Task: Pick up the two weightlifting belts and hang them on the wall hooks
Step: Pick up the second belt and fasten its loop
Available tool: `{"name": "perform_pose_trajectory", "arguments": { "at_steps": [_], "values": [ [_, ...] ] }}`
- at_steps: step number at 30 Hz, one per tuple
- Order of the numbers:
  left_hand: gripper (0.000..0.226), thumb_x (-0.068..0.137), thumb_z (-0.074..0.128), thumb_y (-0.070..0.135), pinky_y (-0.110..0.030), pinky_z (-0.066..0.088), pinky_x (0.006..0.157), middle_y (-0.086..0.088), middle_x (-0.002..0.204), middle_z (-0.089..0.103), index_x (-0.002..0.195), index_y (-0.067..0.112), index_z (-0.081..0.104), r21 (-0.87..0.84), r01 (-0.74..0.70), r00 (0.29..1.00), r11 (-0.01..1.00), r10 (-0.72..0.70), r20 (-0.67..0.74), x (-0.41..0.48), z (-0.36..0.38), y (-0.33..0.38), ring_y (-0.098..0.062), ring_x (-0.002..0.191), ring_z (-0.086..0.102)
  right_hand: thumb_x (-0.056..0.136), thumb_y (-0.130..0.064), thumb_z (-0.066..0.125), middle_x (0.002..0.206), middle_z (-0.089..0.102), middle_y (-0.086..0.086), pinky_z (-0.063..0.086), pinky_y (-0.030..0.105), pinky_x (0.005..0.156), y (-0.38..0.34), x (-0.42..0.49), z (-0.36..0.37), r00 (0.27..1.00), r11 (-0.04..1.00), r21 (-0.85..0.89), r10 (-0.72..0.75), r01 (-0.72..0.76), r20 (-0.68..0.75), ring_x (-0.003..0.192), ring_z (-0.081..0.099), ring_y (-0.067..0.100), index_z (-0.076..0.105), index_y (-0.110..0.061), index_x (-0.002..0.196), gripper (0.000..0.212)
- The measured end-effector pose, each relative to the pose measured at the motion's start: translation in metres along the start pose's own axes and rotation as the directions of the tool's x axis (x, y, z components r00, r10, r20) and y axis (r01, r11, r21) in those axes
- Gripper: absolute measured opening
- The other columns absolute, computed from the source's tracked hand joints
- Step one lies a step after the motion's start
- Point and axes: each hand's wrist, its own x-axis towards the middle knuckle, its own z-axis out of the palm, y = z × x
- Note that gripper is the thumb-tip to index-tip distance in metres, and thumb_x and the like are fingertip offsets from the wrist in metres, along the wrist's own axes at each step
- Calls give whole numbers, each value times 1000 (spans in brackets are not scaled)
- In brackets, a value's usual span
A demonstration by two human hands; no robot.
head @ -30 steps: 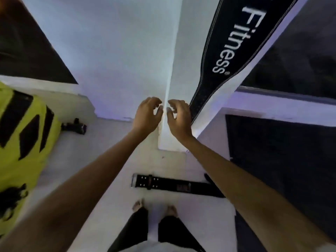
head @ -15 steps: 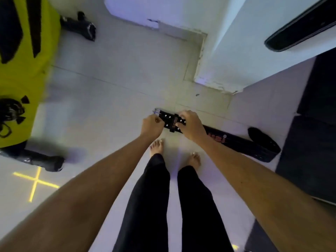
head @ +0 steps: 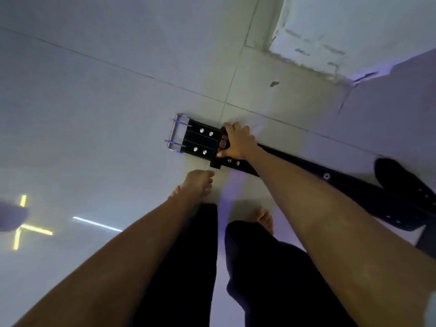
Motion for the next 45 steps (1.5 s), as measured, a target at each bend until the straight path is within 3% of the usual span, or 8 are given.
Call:
{"name": "perform_pose_trajectory", "arguments": {
  "at_steps": [4,10,17,21,32,37,42,45],
  "values": [
    [14,90,57,13,-28,40,57,-8,70,49,77,7,56,-73,1,1000,997,-2,-11,4,9,7,-16,58,44,59,-39,89,111,69,15,51,36,82,-3,-1,-1,990,989,149,-11,-10,138,103,65,32,66,-8,110,65],
    [54,81,58,45,-39,52,84,-20,106,68,107,-2,64,93,-99,920,991,126,-370,-79,0,36,-38,98,65,64,-31,85,94,75,7,52,31,83,-28,-98,-57,995,770,632,37,-85,89,91,70,23,72,-17,85,29],
    [48,87,58,52,-29,55,57,-7,89,71,102,7,65,-262,-390,918,883,394,-39,-295,-6,109,-19,76,69,67,-29,83,87,78,7,60,40,84,-69,-253,-249,988,530,848,121,14,-92,79,75,22,72,-10,91,31],
    [47,80,66,54,-32,58,66,-4,92,75,101,12,70,-316,-511,838,799,546,25,-439,-19,144,-19,81,73,69,-29,82,81,76,6,61,40,79,-103,-372,-351,964,488,862,130,140,-230,75,75,23,68,-16,78,21],
    [32,82,72,32,-35,58,72,-12,82,73,92,1,72,-426,-758,472,495,866,167,-752,-57,122,-24,77,72,69,-30,83,90,78,12,57,55,86,-182,-677,-440,828,175,872,272,458,-490,87,75,29,75,-9,88,29],
    [35,84,70,26,-39,58,74,-17,86,72,97,-6,69,-391,-851,304,349,937,174,-831,-73,117,-28,78,71,71,-22,83,94,76,19,58,52,87,-198,-750,-472,790,116,819,216,562,-573,89,74,33,75,-3,93,30],
    [21,85,70,25,-36,59,72,-10,82,76,89,5,73,-353,-926,70,134,980,187,-895,-92,141,-27,78,73,76,-16,79,96,76,18,62,42,76,-218,-796,-555,646,125,671,191,731,-739,85,74,32,73,1,97,28],
    [30,83,72,27,-40,58,78,-16,91,74,96,0,72,-352,-935,-25,38,985,172,-916,-100,152,-32,85,73,77,-22,79,104,75,18,60,49,83,-225,-816,-583,610,146,623,130,768,-782,94,73,33,74,-3,100,31]
  ]
}}
